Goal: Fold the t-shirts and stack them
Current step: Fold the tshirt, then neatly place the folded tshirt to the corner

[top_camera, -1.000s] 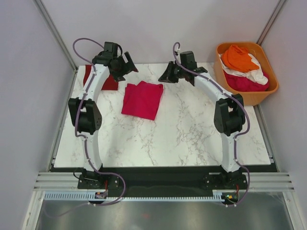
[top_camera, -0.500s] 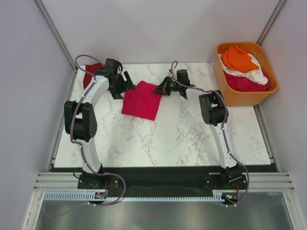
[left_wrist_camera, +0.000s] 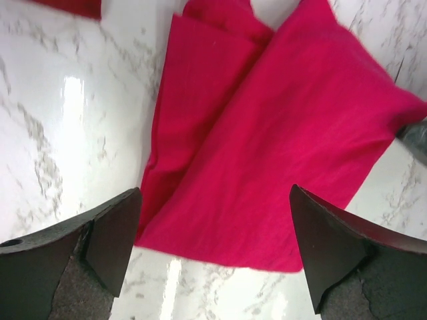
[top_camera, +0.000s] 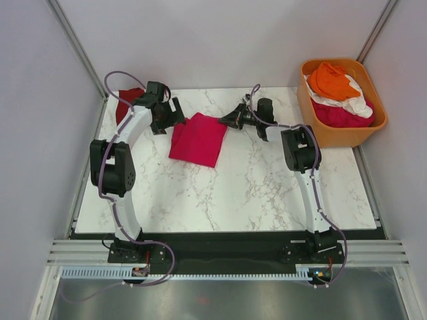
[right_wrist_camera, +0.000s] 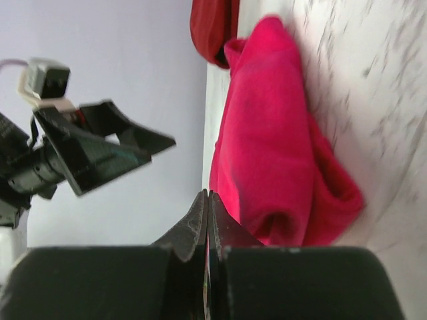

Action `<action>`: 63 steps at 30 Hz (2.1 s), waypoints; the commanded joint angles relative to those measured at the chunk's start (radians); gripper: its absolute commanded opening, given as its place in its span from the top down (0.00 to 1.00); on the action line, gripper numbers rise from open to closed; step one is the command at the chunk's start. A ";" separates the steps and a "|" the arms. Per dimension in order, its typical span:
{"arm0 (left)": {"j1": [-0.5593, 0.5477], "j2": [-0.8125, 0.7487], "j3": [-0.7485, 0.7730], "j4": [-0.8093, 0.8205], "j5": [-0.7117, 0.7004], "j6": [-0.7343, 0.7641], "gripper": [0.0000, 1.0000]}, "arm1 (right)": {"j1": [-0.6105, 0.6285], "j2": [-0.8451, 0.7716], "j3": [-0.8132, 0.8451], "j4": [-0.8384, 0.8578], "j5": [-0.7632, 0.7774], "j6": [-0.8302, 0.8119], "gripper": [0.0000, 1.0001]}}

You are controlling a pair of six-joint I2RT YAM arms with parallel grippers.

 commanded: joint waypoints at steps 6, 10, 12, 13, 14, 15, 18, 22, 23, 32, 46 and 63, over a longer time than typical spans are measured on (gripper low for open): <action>0.079 0.194 0.106 0.167 0.158 0.121 0.00 | -0.003 -0.363 -0.266 0.125 -0.016 -0.017 0.94; 0.107 0.273 0.120 0.206 0.258 0.110 0.00 | -0.003 -0.530 -0.442 0.106 -0.017 -0.074 0.94; 0.107 0.312 0.129 0.210 0.298 0.113 0.00 | -0.005 -0.591 -0.492 0.035 -0.011 -0.115 0.94; 0.107 0.323 0.134 0.213 0.312 0.110 0.00 | -0.005 -0.607 -0.502 0.015 -0.008 -0.149 0.94; 0.107 0.335 0.137 0.212 0.312 0.102 0.00 | -0.005 -0.619 -0.510 -0.025 -0.008 -0.163 0.94; 0.110 0.347 0.132 0.219 0.330 0.095 0.00 | -0.003 -0.640 -0.518 -0.045 -0.006 -0.174 0.94; 0.116 0.350 0.110 0.235 0.385 0.073 0.00 | -0.005 -0.662 -0.518 -0.111 -0.005 -0.215 0.94; 0.122 0.332 0.074 0.279 0.435 0.027 0.00 | -0.005 -0.691 -0.524 -0.166 0.000 -0.250 0.95; 0.120 0.333 0.073 0.279 0.445 0.024 0.00 | -0.005 -0.696 -0.529 -0.172 0.000 -0.253 0.96; 0.090 0.317 0.013 0.252 0.416 -0.025 0.11 | -0.003 -0.745 -0.578 -0.181 -0.009 -0.258 0.96; 0.016 0.367 0.036 0.227 0.378 -0.028 0.98 | -0.006 -0.754 -0.604 -0.214 -0.019 -0.283 0.97; 0.133 0.422 0.608 0.075 0.413 -0.022 0.98 | -0.005 -0.754 -0.599 -0.207 -0.022 -0.281 0.98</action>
